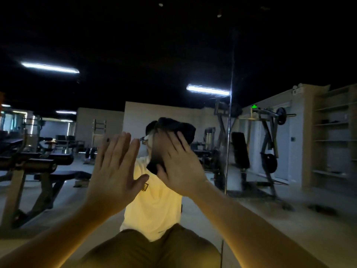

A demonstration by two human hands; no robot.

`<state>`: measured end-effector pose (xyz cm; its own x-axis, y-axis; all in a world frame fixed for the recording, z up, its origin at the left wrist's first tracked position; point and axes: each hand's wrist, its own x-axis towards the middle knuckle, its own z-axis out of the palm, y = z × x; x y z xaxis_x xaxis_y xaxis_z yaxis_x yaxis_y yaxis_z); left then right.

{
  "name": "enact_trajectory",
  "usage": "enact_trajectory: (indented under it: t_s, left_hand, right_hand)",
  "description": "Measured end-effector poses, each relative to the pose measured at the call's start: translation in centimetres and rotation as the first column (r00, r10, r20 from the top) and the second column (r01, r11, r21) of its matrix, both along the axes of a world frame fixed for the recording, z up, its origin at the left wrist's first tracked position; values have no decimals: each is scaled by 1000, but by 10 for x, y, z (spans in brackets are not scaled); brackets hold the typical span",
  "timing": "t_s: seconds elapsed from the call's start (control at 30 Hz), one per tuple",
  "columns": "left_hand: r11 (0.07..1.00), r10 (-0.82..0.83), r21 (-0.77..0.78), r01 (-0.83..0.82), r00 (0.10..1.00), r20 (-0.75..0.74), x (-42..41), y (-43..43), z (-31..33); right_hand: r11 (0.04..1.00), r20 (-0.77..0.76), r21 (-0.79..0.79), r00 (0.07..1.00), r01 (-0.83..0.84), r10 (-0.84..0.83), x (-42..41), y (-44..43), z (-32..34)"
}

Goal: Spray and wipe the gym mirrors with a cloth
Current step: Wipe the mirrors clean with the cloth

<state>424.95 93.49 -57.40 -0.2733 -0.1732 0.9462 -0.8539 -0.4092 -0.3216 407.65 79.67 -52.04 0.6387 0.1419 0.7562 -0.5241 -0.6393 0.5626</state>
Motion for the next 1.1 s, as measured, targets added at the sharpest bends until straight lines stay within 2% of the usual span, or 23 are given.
enact_trajectory:
  t_s: [0.1,0.23,0.33,0.47,0.53,0.67,0.77,0.93,1.03,1.1]
  left_hand:
    - [1000,1,10,0,998,-58,-4,-7,-10]
    - [1000,25,9,-24,992,-127,-13,-21,-14]
    - [1000,22,2,-22,988,-150,-16,-24,-16]
    - [1000,28,2,-28,988,-155,-20,-22,-16]
    - [999,32,6,-32,986,-163,-21,-21,-16]
    - [999,51,24,-47,982,-181,-21,-21,-17]
    - [998,68,33,-62,974,-214,-26,-24,-18]
    - [997,79,18,-77,973,-215,-31,-25,-18]
    - [996,85,30,-80,975,-204,-29,-23,-19]
    - [995,96,34,-91,975,-200,-30,-22,-22]
  right_hand:
    - [996,15,-35,997,82,-82,-36,-30,10]
    - [974,196,83,955,212,-224,-83,-68,51]
    - [963,299,191,923,192,-243,-93,-73,67]
    - [962,380,258,905,92,-189,-72,-61,21]
    - [964,325,258,933,72,-157,-74,-58,-21]
    - [984,90,149,989,99,-114,-95,-65,-77]
    - [985,126,123,982,125,-140,-95,-72,-33]
    - [964,405,257,899,63,-166,-66,-59,76]
    - [973,457,231,881,16,-123,-47,-48,69]
    - [982,375,190,923,13,-84,-39,-40,35]
